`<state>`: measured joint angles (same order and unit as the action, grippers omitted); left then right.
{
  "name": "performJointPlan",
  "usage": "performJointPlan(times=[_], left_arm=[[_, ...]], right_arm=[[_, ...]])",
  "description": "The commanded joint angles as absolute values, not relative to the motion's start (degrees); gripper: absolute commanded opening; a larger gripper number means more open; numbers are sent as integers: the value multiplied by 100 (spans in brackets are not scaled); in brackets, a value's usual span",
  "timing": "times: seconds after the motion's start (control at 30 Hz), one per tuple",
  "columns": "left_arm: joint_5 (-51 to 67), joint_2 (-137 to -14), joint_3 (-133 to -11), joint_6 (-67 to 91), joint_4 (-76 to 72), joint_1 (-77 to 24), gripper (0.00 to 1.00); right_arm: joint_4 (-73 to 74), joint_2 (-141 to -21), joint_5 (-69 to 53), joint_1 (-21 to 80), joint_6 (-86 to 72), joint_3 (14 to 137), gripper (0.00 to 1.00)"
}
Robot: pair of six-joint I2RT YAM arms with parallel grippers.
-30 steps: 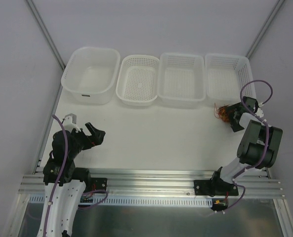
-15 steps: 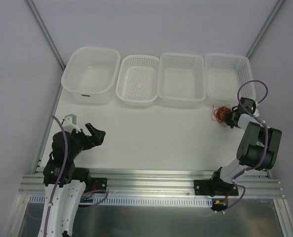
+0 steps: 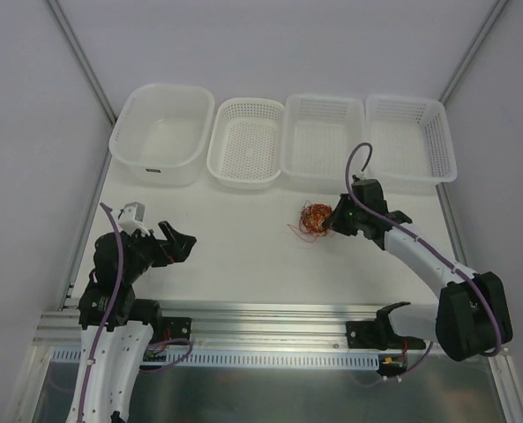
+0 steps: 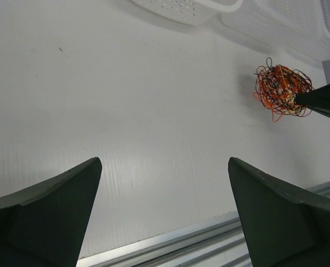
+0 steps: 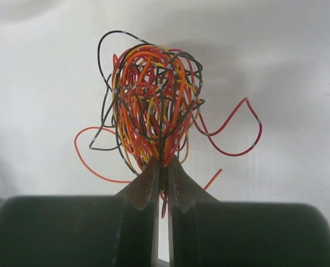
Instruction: Untangle the cables
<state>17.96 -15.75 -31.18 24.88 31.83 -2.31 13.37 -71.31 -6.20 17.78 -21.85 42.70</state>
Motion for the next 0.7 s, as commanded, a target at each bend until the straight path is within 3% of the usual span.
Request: performJointPlan(times=[0.0, 0.13, 0.2, 0.23, 0.3, 0.43, 0.53, 0.67], left_arm=[[2434, -1828, -3085, 2364, 2857, -281, 99], [2961, -2153, -3155, 2303, 2778, -290, 99], [3233, -2380, -3155, 2320, 2707, -290, 99], [3295, -2478, -3181, 2373, 2698, -299, 99], [3392, -2767, -3190, 2670, 2646, -334, 99], [3096, -3058, -3103, 3259, 2173, -1129, 99], [2006, -3199, -2945, 3953, 1699, -1914, 99], [872, -3935, -2848, 5243, 1231, -2933, 99]], right_arm=[[1126, -7040, -852, 2519, -2048, 4122, 1], [818, -7575, -1010, 3040, -2031, 4218, 3], [747, -7908, -1098, 3163, -1978, 4289, 10], [730, -8006, -1116, 3190, -1969, 4315, 20], [721, -7990, -1073, 3199, -2004, 4272, 31], [983, -7428, -687, 3208, -1944, 4052, 78], [1379, -6893, -432, 3225, -1636, 4078, 90], [2082, -6224, -44, 3234, -1126, 4140, 94]])
